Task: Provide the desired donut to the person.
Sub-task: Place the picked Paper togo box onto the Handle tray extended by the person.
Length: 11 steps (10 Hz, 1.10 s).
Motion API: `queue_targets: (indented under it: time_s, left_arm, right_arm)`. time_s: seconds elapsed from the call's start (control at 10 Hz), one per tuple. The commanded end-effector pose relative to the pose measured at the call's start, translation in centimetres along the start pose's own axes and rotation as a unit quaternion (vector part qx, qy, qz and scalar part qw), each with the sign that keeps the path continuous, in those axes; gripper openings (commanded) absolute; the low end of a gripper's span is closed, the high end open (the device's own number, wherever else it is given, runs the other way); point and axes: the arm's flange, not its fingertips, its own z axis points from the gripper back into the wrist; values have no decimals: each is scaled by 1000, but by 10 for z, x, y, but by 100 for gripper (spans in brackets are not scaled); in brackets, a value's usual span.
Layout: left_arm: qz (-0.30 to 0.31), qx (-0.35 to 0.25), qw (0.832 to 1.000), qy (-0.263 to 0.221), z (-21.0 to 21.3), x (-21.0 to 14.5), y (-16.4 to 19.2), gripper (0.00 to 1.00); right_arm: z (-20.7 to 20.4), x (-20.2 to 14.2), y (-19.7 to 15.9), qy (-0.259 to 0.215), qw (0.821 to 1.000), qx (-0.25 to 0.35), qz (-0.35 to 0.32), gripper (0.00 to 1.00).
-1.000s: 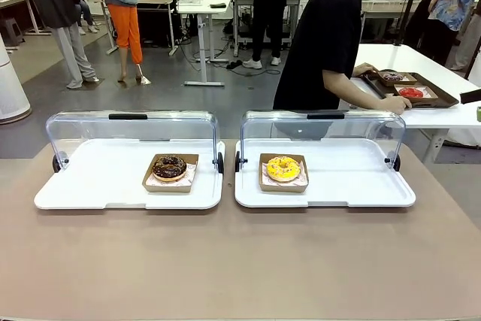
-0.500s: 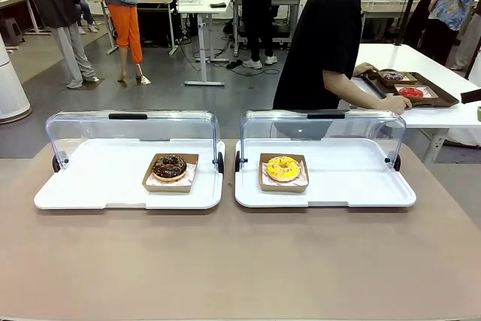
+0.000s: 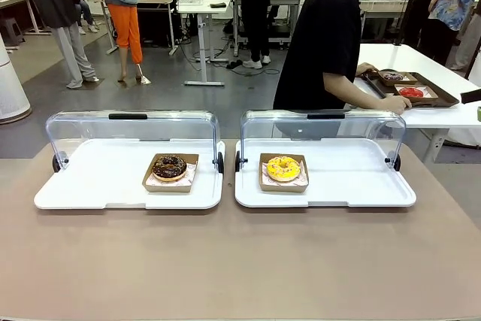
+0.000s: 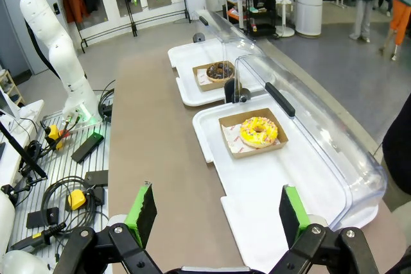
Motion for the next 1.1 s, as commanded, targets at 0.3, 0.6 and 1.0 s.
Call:
queue_targets:
  time_s: [0.3, 0.6, 1.0]
  left_arm:
    - [0, 3, 1000, -1, 2, 0, -1, 100]
    - [0, 3, 1000, -1, 2, 0, -1, 100]
    - [0, 3, 1000, -1, 2, 0, -1, 100]
  right_arm:
    - [-1, -1, 0, -1, 1000, 1, 0, 100]
    - [-1, -1, 0, -1, 1000, 1, 0, 100]
    - [-1, -1, 0, -1, 1000, 1, 0, 100]
